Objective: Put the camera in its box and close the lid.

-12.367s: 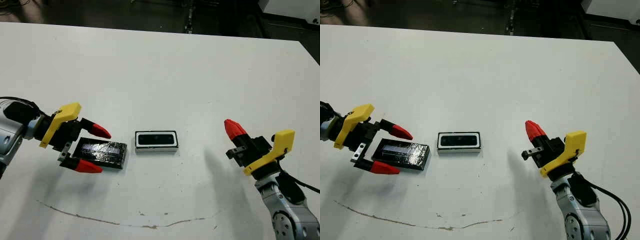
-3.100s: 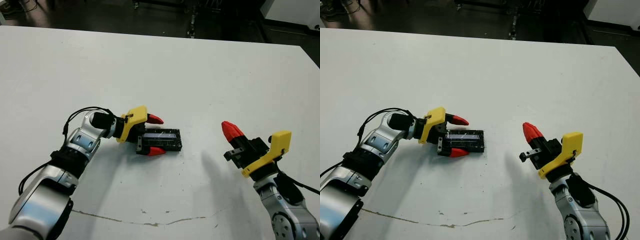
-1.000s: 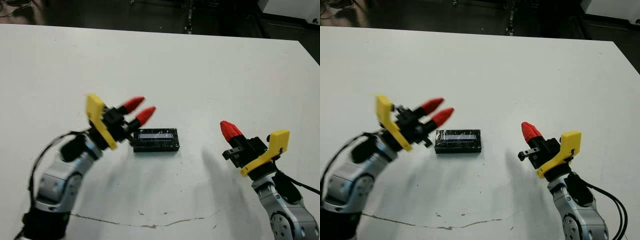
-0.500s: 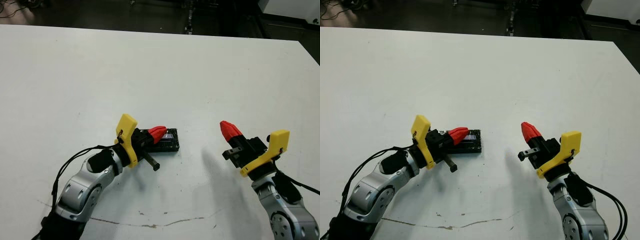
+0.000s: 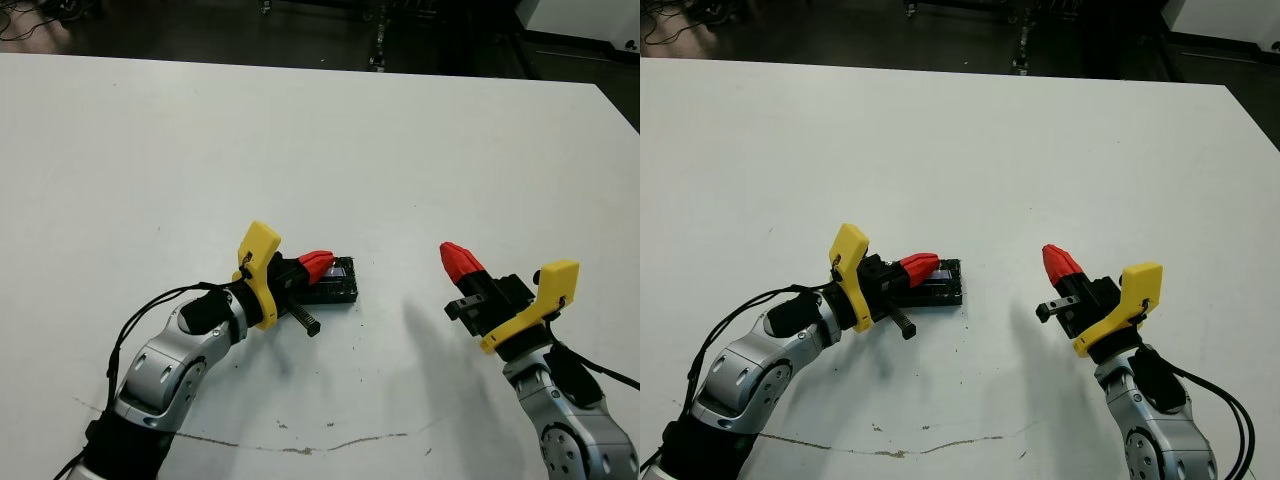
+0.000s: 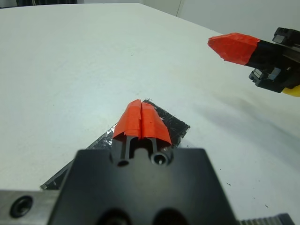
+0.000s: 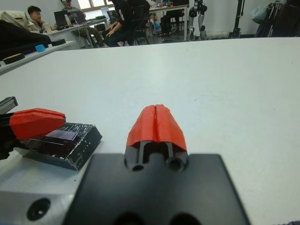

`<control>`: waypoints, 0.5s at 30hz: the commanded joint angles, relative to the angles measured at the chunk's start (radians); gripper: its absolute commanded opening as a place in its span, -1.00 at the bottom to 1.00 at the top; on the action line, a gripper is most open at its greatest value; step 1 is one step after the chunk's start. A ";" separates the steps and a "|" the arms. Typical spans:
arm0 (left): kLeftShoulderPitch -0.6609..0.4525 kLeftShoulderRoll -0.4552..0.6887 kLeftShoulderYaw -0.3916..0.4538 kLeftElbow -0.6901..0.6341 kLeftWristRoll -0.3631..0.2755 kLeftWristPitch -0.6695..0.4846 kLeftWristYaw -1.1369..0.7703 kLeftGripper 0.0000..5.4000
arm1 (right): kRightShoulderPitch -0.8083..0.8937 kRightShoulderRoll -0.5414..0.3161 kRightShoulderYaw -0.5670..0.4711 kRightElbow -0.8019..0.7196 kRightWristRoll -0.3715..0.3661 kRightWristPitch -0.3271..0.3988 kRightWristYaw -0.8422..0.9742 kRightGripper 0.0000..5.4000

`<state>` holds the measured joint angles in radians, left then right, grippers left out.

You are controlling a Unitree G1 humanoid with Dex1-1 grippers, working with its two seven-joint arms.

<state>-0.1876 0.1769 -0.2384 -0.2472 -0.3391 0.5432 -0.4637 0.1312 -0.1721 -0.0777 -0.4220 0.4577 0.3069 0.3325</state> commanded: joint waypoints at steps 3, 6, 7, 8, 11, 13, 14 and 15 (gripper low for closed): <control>0.056 0.023 0.014 -0.051 -0.019 0.049 0.000 -0.99 | 0.012 -0.009 -0.001 0.007 -0.009 -0.010 0.006 -1.00; 0.081 0.018 0.048 -0.120 -0.052 0.012 -0.010 -0.99 | 0.013 -0.007 -0.002 0.007 -0.004 -0.003 0.003 -1.00; 0.089 0.018 0.062 -0.134 -0.055 -0.039 -0.024 -0.99 | 0.012 -0.007 -0.002 0.006 -0.003 -0.001 0.003 -1.00; 0.095 0.017 0.077 -0.150 -0.054 -0.082 -0.029 -0.99 | 0.012 -0.008 -0.002 0.006 -0.002 0.002 0.003 -1.00; 0.104 0.005 0.133 -0.186 -0.048 -0.192 -0.012 -0.99 | 0.011 -0.008 -0.002 0.005 -0.007 -0.004 0.001 -1.00; 0.104 -0.008 0.185 -0.196 -0.033 -0.286 0.017 -0.99 | 0.007 -0.009 -0.005 0.004 -0.007 -0.007 0.000 -1.00; 0.102 -0.010 0.208 -0.201 -0.029 -0.311 0.034 -0.99 | 0.004 -0.008 -0.009 0.006 -0.004 -0.008 0.000 -1.00; 0.100 -0.013 0.232 -0.204 -0.028 -0.331 0.051 -0.99 | -0.001 -0.007 -0.013 0.010 0.001 -0.012 0.004 -1.00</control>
<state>-0.0942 0.1669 -0.0389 -0.4414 -0.3776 0.2415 -0.4354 0.1313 -0.1721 -0.0778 -0.4188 0.4578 0.3042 0.3339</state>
